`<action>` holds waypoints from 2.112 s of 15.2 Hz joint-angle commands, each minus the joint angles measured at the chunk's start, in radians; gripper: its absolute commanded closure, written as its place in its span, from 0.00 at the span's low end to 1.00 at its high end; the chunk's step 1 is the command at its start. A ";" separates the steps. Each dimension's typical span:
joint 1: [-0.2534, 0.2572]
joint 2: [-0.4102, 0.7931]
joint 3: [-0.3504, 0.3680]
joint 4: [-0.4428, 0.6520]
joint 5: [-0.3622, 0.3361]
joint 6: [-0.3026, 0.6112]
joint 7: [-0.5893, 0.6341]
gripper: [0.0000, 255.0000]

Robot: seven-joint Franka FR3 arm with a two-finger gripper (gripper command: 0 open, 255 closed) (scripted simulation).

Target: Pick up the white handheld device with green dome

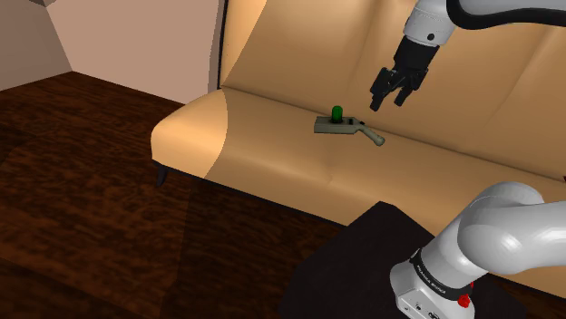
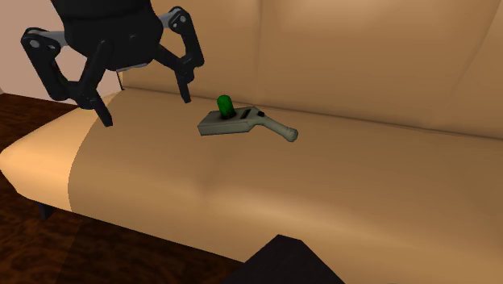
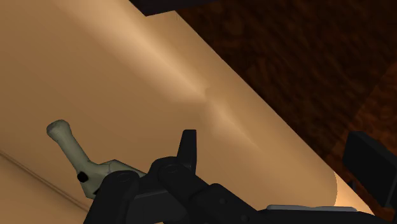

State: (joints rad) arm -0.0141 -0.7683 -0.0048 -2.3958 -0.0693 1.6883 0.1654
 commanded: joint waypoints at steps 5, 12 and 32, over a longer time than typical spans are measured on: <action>-0.022 0.117 -0.045 0.017 -0.032 0.103 -0.037 0.00; -0.053 0.348 -0.120 0.097 -0.063 0.260 -0.099 0.00; -0.161 1.091 -0.244 0.664 0.058 0.445 -0.314 0.00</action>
State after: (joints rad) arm -0.1682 0.2840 -0.2483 -1.7729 -0.0210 2.1368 -0.1420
